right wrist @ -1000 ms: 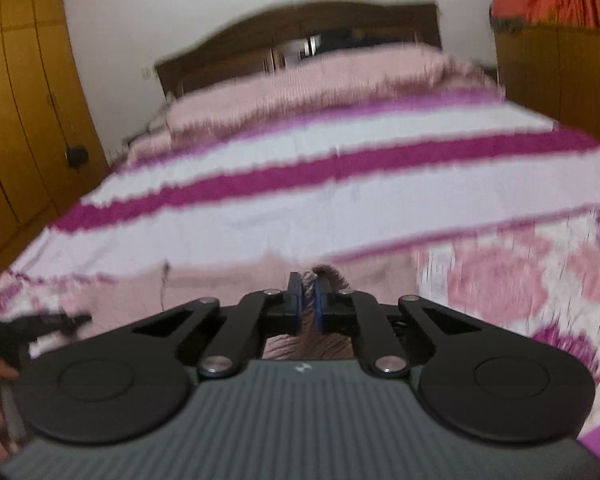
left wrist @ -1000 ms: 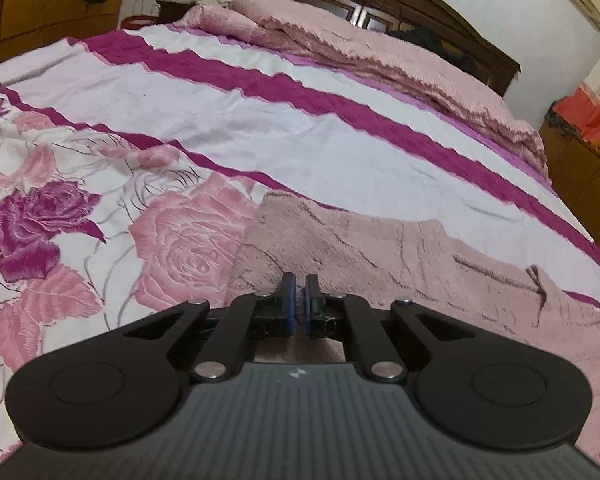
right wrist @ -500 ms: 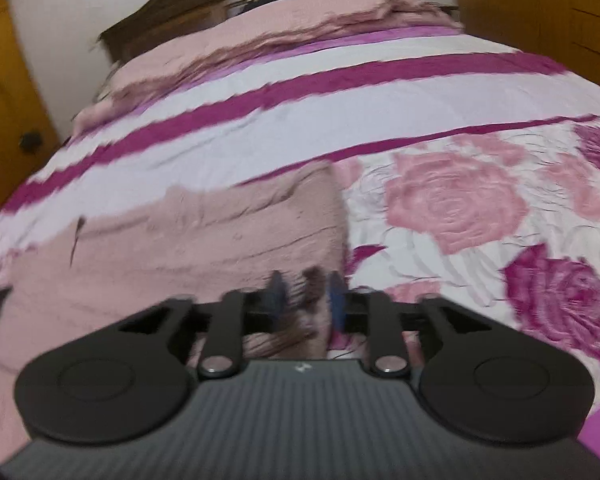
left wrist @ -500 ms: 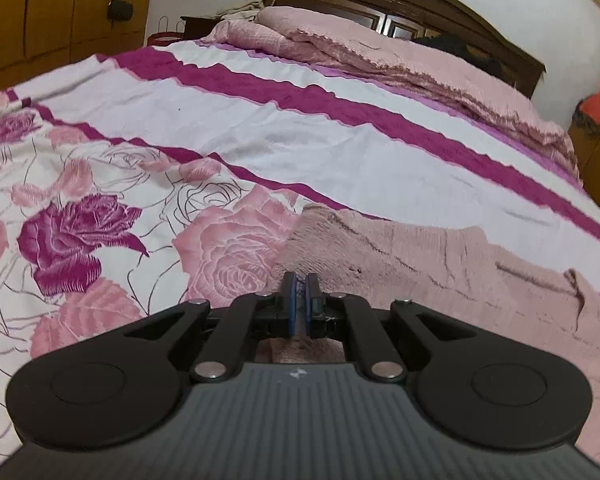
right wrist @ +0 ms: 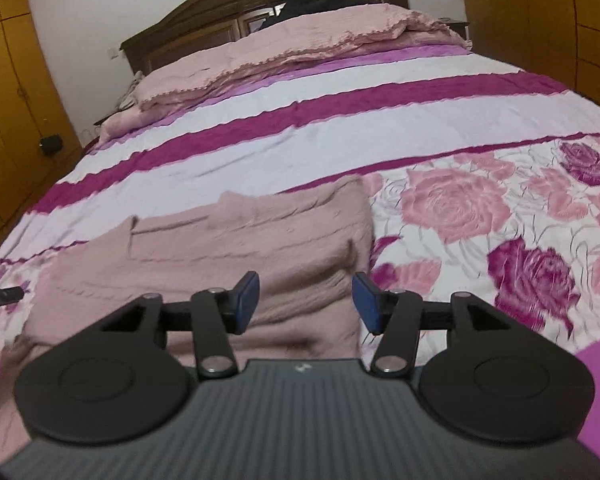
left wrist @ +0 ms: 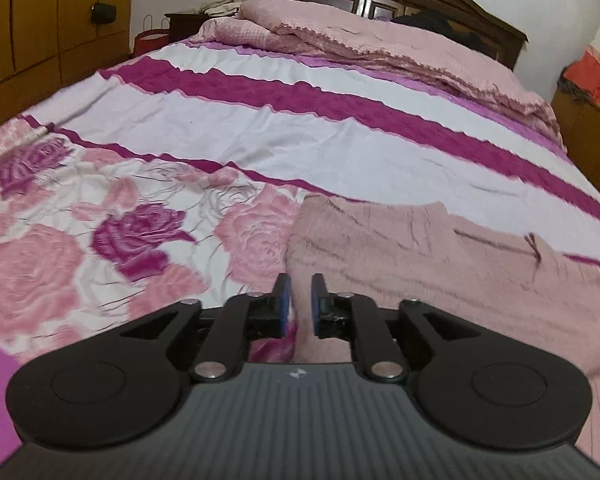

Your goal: Fold small clothes

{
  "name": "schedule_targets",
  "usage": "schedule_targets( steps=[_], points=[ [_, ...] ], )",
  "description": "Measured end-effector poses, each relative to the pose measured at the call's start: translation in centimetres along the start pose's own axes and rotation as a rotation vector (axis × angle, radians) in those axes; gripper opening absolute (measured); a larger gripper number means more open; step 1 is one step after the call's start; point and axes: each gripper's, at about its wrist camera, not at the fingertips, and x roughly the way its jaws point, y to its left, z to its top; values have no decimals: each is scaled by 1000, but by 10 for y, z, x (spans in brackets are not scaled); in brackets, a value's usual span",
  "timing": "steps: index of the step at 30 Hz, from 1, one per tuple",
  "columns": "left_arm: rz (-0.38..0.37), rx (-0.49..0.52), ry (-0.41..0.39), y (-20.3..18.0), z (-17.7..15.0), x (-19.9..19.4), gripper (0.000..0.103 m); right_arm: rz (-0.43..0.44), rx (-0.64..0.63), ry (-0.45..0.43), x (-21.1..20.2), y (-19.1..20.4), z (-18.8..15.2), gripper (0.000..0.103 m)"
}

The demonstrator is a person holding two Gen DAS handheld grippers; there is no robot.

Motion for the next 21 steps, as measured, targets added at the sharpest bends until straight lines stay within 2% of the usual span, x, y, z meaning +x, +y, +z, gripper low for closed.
schedule_targets(
  steps=[2,5,12,18,21],
  points=[
    [6,22,-2,2,-4,-17,35,26,5,7,-10,5,-5,55],
    [10,41,-1,5,-13,-39,49,54,-9,12,-26,16,-13,55],
    [-28,58,21,6,-35,-82,55,120,-35,20,-58,35,-33,55],
    [-69,147,41,-13,-59,-110,63,118,-140,19,-80,49,-54,56],
    [-92,187,58,-22,-72,-121,66,124,-174,29,-89,51,-65,61]
  ],
)
